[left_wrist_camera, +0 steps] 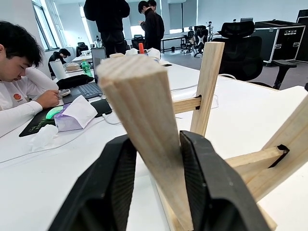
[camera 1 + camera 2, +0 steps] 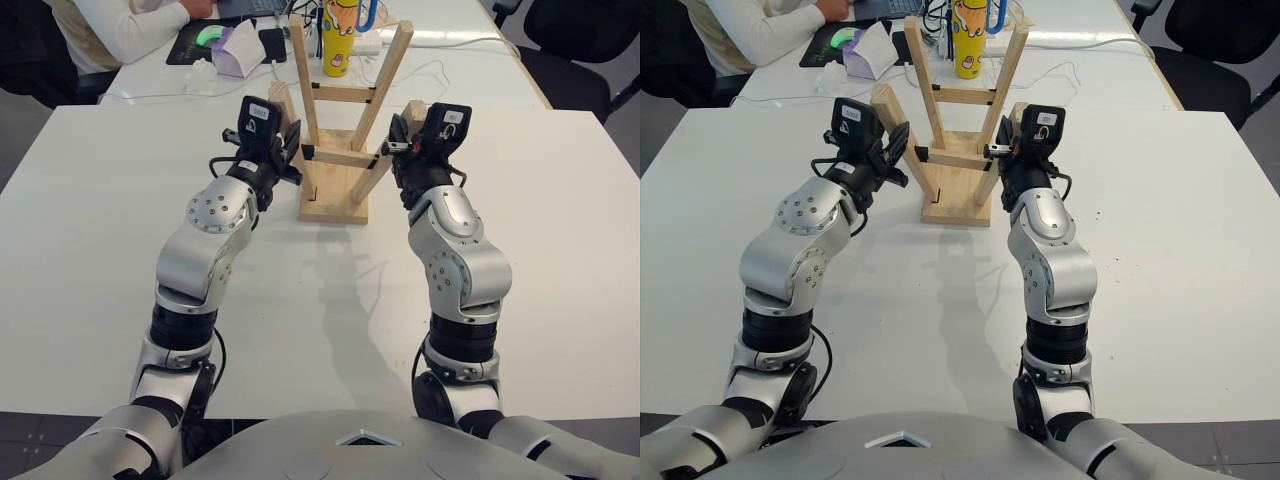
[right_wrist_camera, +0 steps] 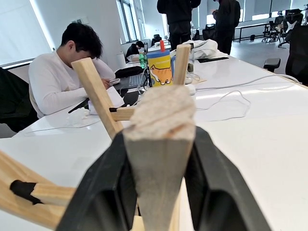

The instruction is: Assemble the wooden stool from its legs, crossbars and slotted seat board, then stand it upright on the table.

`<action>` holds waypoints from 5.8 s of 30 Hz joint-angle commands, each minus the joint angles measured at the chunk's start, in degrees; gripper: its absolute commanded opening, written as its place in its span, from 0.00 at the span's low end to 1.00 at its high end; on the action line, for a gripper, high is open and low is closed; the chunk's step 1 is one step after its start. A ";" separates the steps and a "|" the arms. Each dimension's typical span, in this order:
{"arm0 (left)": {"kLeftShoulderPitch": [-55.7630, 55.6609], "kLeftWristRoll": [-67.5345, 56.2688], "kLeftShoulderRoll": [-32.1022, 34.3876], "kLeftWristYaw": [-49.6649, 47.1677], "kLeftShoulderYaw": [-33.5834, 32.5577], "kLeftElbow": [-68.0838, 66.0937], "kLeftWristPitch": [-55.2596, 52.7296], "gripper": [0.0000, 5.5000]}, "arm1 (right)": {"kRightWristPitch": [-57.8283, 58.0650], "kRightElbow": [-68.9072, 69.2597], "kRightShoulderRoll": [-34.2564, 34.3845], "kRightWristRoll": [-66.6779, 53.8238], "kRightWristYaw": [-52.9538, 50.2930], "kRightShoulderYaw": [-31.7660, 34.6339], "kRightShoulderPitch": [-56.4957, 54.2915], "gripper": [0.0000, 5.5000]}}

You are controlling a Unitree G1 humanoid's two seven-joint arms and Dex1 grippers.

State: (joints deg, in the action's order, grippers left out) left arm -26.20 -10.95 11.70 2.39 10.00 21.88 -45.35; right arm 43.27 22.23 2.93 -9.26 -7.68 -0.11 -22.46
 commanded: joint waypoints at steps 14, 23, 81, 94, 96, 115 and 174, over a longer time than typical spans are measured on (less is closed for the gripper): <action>-2.09 2.42 -4.00 -1.58 -5.10 -0.75 6.04 0.53 | 3.05 -1.14 -0.07 -0.35 2.43 -2.80 1.30 0.20; -2.06 1.93 -5.87 -0.52 -4.95 3.64 5.62 0.58 | 2.62 -1.23 -0.21 0.07 2.52 -2.53 1.78 0.20; -6.10 -5.71 -0.97 3.46 -7.87 -18.86 -2.93 0.00 | -14.20 3.09 -0.23 -0.43 2.58 3.52 -8.74 0.37; -19.55 -10.18 -1.27 1.56 -18.14 -10.65 -1.23 0.00 | -13.03 2.49 0.12 -0.04 2.58 2.74 -6.32 0.37; -24.61 -11.32 -0.26 0.66 -20.89 -9.11 -1.56 0.00 | -13.11 2.29 0.11 -0.05 2.66 2.69 -6.35 0.37; -7.03 -6.50 0.84 6.43 -6.46 -12.87 -3.47 0.00 | -10.73 1.95 -0.20 -1.01 3.12 3.36 -6.10 0.37; -13.54 -7.30 -2.68 -2.91 -21.66 -8.77 2.66 0.00 | -16.49 -41.78 -26.40 -15.66 62.71 2.98 -20.97 0.00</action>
State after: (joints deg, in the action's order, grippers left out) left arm -40.30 -18.05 9.35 -0.21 -11.77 12.64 -42.09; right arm 26.10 -19.21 -23.06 -27.28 53.95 6.01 -43.74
